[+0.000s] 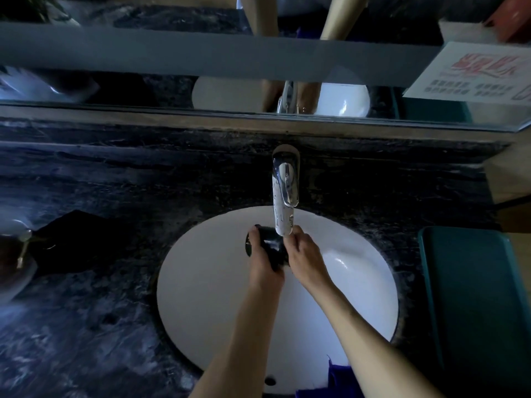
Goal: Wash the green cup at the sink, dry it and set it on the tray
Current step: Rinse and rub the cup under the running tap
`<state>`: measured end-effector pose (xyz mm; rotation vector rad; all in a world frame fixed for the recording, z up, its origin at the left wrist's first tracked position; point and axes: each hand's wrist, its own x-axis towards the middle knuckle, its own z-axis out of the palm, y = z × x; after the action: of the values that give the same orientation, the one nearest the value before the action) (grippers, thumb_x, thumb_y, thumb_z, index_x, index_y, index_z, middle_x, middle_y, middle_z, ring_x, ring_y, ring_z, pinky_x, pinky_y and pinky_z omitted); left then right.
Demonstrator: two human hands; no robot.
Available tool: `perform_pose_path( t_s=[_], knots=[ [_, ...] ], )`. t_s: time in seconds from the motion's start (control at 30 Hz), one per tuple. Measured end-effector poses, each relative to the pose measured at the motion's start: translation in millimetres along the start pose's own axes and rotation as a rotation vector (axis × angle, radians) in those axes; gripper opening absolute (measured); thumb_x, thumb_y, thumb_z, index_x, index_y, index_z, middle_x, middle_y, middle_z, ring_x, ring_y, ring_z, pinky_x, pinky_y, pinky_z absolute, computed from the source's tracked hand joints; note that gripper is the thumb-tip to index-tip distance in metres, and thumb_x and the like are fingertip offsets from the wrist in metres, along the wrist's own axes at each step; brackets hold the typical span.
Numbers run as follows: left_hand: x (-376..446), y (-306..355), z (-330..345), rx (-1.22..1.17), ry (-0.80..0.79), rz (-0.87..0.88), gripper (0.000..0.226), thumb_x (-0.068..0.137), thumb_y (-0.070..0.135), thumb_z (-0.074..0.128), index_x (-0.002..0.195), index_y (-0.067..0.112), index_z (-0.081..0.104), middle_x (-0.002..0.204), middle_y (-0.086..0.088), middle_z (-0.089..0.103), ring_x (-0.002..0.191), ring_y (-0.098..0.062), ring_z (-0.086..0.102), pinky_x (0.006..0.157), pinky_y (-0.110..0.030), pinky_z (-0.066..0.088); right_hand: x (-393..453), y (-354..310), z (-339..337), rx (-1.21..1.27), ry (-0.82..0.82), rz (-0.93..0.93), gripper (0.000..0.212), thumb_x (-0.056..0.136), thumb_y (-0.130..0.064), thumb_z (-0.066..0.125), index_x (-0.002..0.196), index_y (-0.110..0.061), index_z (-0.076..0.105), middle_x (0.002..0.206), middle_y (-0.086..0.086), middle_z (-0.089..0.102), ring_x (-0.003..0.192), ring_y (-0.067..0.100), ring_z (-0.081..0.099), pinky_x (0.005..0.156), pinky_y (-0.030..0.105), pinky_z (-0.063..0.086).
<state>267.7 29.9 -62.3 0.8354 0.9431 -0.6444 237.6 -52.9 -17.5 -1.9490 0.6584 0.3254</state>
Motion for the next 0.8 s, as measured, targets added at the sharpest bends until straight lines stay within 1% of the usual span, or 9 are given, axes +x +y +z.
perform_pose_path(
  t_s=[0.1,0.2,0.3,0.4,0.5,0.57,0.67,0.73,0.8],
  knots=[
    [-1,-2,-3,0.173,-0.001,0.161,0.049,0.082,0.061,0.072,0.089,0.012,0.07,0.088,-0.014,0.065,0.087,-0.027,0.067,0.077,-0.04,0.055,-9,6,3,0.05,-0.12,-0.067,0.038,0.099,-0.044,0.057,0.135,-0.033,0.05,0.117,0.002,0.051,0.104,0.013,0.054,0.087,0.031,0.047],
    [-9,-5,-2,0.328,-0.146,0.161,0.048,0.086,0.058,0.067,0.088,0.01,0.069,0.082,-0.019,0.057,0.067,-0.029,0.059,0.052,-0.032,0.045,-10,7,6,0.222,0.073,0.051,0.011,0.099,-0.042,0.05,0.103,-0.033,0.056,0.098,0.008,0.069,0.081,0.024,0.067,0.057,0.033,0.052],
    [-13,-1,-2,0.33,-0.176,0.069,0.06,0.074,0.064,0.073,0.088,0.007,0.067,0.073,-0.019,0.058,0.053,-0.03,0.056,0.044,-0.028,0.042,-5,5,0,0.36,0.028,0.23,0.029,0.096,-0.045,0.039,0.093,-0.021,0.056,0.081,0.016,0.065,0.058,0.03,0.062,0.044,0.031,0.042],
    [-6,1,-4,0.255,-0.135,0.02,0.069,0.067,0.064,0.081,0.103,0.007,0.065,0.087,-0.015,0.066,0.07,-0.03,0.068,0.052,-0.034,0.055,-6,6,-2,0.479,-0.095,0.321,0.035,0.099,-0.049,0.038,0.106,-0.018,0.053,0.094,0.014,0.065,0.069,0.029,0.067,0.049,0.035,0.053],
    [-6,-7,-4,0.313,-0.069,0.104,0.044,0.077,0.059,0.074,0.077,0.015,0.073,0.074,-0.006,0.07,0.066,-0.022,0.069,0.06,-0.035,0.056,-16,13,10,0.266,0.028,0.169,0.03,0.094,-0.056,0.054,0.113,-0.034,0.046,0.109,0.004,0.069,0.096,0.026,0.071,0.072,0.048,0.063],
    [-11,-12,-4,0.364,-0.142,0.144,0.04,0.08,0.054,0.072,0.066,0.016,0.068,0.067,-0.007,0.061,0.06,-0.023,0.06,0.056,-0.031,0.049,-22,18,17,0.244,0.134,0.097,0.032,0.092,-0.052,0.059,0.113,-0.031,0.046,0.103,0.002,0.071,0.088,0.023,0.071,0.07,0.042,0.06],
    [-15,-2,-5,0.401,-0.19,0.094,0.061,0.068,0.062,0.08,0.088,0.005,0.072,0.085,-0.021,0.065,0.067,-0.032,0.061,0.05,-0.032,0.048,-21,14,11,0.558,0.057,0.27,0.03,0.102,-0.047,0.048,0.101,-0.018,0.047,0.076,0.008,0.058,0.047,0.02,0.051,0.046,0.031,0.036],
    [-10,0,-8,0.294,-0.191,0.054,0.061,0.065,0.054,0.082,0.099,0.005,0.072,0.097,-0.022,0.067,0.082,-0.034,0.069,0.059,-0.036,0.057,-19,9,1,0.734,-0.086,0.477,0.041,0.104,-0.052,0.041,0.095,-0.014,0.054,0.065,0.006,0.053,0.042,0.017,0.042,0.046,0.027,0.026],
    [-10,-2,-8,0.26,-0.18,0.045,0.064,0.066,0.052,0.081,0.107,0.004,0.073,0.109,-0.03,0.069,0.102,-0.039,0.073,0.074,-0.04,0.061,-16,8,0,0.761,-0.137,0.521,0.048,0.102,-0.055,0.039,0.101,-0.012,0.059,0.071,0.008,0.06,0.048,0.021,0.051,0.047,0.029,0.035]
  ],
)
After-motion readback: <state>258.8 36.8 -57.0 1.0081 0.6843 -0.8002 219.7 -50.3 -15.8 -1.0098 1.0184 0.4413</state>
